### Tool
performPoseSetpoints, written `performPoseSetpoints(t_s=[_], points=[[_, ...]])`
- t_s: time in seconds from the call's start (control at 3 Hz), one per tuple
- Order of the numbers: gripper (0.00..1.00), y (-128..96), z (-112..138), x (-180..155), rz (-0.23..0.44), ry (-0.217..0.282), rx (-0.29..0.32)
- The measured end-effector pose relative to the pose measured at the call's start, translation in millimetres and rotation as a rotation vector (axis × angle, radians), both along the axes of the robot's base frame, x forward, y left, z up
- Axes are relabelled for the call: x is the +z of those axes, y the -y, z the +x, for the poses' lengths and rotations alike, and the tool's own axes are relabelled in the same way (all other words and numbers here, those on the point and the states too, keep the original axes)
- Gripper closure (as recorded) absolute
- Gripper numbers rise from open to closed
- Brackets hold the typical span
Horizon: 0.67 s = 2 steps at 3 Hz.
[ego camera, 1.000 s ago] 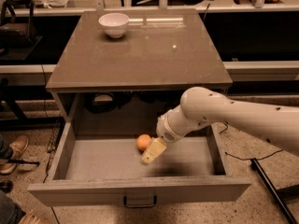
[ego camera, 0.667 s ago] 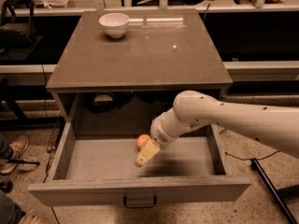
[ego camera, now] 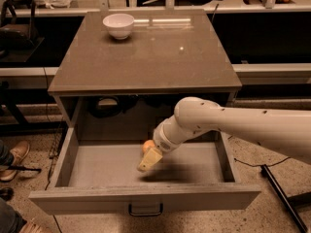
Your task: Pick orange from top drawer and place on counter
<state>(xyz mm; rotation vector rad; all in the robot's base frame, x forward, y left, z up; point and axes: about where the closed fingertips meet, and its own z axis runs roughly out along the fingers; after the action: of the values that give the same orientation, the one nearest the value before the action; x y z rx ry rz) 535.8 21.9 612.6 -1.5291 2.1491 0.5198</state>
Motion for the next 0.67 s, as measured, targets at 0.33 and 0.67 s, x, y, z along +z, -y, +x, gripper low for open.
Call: performPoseSetpoints(t_s=[0.33,0.67], points=[[0.38,-0.9,-0.5,-4.8,-0.004,-0.004,0.001],[0.61,1.1,-1.1,-1.9,0.01,0.005,0.003]])
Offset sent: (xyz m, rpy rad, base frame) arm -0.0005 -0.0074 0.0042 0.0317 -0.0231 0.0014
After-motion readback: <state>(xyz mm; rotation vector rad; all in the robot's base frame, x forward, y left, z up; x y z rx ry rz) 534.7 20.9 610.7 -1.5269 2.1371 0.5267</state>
